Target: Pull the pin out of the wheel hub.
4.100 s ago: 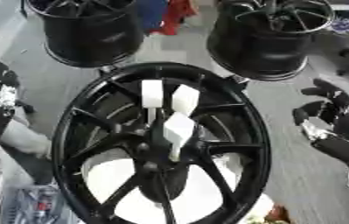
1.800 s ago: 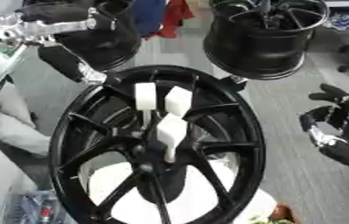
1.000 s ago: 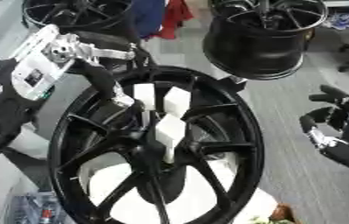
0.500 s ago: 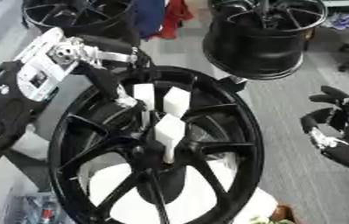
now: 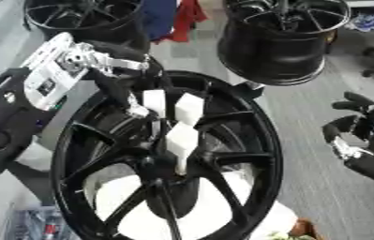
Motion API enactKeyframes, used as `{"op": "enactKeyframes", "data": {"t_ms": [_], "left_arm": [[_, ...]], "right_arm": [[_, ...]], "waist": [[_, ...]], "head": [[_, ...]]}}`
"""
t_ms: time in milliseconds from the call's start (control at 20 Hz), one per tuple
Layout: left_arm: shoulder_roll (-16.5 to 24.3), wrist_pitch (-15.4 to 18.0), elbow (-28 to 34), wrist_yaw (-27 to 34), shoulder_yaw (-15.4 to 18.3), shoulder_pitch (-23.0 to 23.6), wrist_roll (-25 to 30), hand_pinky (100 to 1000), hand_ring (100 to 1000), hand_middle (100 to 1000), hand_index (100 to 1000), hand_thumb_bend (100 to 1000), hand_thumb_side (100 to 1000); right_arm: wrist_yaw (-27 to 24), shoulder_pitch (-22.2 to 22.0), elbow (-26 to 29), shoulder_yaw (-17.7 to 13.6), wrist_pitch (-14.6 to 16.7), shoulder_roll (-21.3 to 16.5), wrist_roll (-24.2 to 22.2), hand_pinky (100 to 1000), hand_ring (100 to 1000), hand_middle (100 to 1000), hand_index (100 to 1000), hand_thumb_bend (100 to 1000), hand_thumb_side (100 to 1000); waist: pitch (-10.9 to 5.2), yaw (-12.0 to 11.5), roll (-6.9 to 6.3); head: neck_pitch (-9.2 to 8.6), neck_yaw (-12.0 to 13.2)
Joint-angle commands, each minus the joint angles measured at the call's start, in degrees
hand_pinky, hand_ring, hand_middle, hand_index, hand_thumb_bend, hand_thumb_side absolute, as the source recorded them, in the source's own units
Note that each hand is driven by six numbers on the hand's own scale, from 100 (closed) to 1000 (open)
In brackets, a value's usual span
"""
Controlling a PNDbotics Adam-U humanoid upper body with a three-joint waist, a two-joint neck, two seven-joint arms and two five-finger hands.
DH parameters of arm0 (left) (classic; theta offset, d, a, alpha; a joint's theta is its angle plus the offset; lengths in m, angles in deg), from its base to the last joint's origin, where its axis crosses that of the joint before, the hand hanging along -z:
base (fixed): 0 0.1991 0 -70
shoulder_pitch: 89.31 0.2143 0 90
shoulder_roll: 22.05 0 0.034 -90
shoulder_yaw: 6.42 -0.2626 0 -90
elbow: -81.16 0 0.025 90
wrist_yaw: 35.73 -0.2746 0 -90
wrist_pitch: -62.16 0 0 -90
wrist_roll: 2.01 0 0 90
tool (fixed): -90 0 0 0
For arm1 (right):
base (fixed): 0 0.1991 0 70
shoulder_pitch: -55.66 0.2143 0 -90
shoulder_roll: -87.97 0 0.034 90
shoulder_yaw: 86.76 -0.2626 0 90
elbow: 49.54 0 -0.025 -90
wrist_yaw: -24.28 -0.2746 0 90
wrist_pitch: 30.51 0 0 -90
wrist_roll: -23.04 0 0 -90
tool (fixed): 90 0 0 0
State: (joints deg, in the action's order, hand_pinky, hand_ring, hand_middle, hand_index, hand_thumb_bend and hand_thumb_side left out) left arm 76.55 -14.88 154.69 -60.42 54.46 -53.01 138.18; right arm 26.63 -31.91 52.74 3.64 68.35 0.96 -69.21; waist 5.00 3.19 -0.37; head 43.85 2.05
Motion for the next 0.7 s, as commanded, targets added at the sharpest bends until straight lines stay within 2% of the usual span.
{"op": "enactKeyframes", "data": {"t_ms": [50, 350, 700], "left_arm": [[0.4, 0.6, 0.2, -0.1, 0.2, -1.0, 1.3, 581, 691, 751, 858, 428, 540], [0.2, 0.9, -0.4, -0.3, -0.4, -0.7, 1.8, 536, 653, 722, 840, 410, 528], [0.2, 1.5, -0.8, -0.8, -0.7, -0.5, 1.8, 444, 569, 632, 779, 322, 493]], "right_arm": [[-0.3, 0.4, 0.6, -0.1, 0.1, -1.3, -0.2, 636, 624, 759, 912, 313, 223], [-0.3, 0.4, 0.6, -0.1, 0.2, -1.3, -0.2, 636, 624, 759, 912, 313, 222], [-0.3, 0.3, 0.6, -0.1, 0.2, -1.3, -0.2, 637, 624, 759, 912, 315, 222]], "waist": [[-0.7, 0.1, 0.02], [-0.68, 0.2, 0.0], [-0.69, 0.1, 0.03]], "head": [[0.26, 0.2], [0.26, 0.2], [0.26, 0.3]]}}
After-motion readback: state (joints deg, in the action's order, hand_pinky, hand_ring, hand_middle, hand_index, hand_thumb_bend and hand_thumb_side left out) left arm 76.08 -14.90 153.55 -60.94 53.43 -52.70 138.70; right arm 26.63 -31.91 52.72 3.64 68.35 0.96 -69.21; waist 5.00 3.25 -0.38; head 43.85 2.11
